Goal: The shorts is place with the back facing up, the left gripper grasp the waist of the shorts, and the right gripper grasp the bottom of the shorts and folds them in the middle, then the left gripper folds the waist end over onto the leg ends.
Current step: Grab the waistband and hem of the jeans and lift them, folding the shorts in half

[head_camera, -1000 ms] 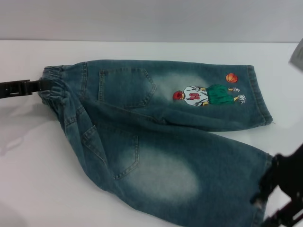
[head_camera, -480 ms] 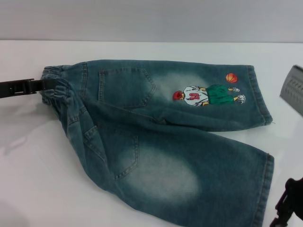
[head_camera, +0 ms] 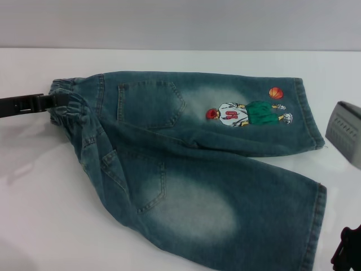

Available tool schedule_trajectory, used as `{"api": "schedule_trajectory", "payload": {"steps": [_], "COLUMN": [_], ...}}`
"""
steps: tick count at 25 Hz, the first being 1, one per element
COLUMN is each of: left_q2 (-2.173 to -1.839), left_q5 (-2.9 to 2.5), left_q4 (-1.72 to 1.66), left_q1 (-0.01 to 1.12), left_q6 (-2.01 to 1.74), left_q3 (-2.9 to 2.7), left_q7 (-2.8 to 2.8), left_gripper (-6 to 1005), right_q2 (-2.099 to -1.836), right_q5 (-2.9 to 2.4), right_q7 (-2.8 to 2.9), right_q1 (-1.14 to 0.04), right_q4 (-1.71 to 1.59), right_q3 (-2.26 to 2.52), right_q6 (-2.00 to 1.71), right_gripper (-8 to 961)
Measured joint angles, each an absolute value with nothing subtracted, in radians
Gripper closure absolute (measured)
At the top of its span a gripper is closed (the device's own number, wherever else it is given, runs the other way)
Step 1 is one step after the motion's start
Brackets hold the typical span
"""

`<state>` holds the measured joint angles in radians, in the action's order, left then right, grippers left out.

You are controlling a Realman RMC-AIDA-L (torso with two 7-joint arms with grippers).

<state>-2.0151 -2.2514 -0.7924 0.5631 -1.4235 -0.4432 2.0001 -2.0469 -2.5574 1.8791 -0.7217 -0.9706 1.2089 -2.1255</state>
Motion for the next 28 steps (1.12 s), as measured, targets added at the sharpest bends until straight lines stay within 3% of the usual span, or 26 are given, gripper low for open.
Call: {"api": "schedule_trajectory", "payload": {"steps": [9,28], "left_q2": [-2.02,-2.024], "left_q5": [-2.25,-2.25], "left_q4": [-0.791,-0.791], "left_q1": [0.563,0.562], "left_q6": [-1.417,-1.417], "left_q3": [-0.445,-0.445], "left_q7": [1.999,2.006], "left_gripper": [952,952], "right_q2": [-2.062,-2.063], "right_q5": [-2.604,-2.612], "right_q7": [1.851,1.84], "right_q1": [-0.72,-0.724], "right_q4": [-0.887,-0.854], "right_q3": [1.225,1.278], "right_q6": [-2.04,-1.96], "right_gripper": [427,429]}}
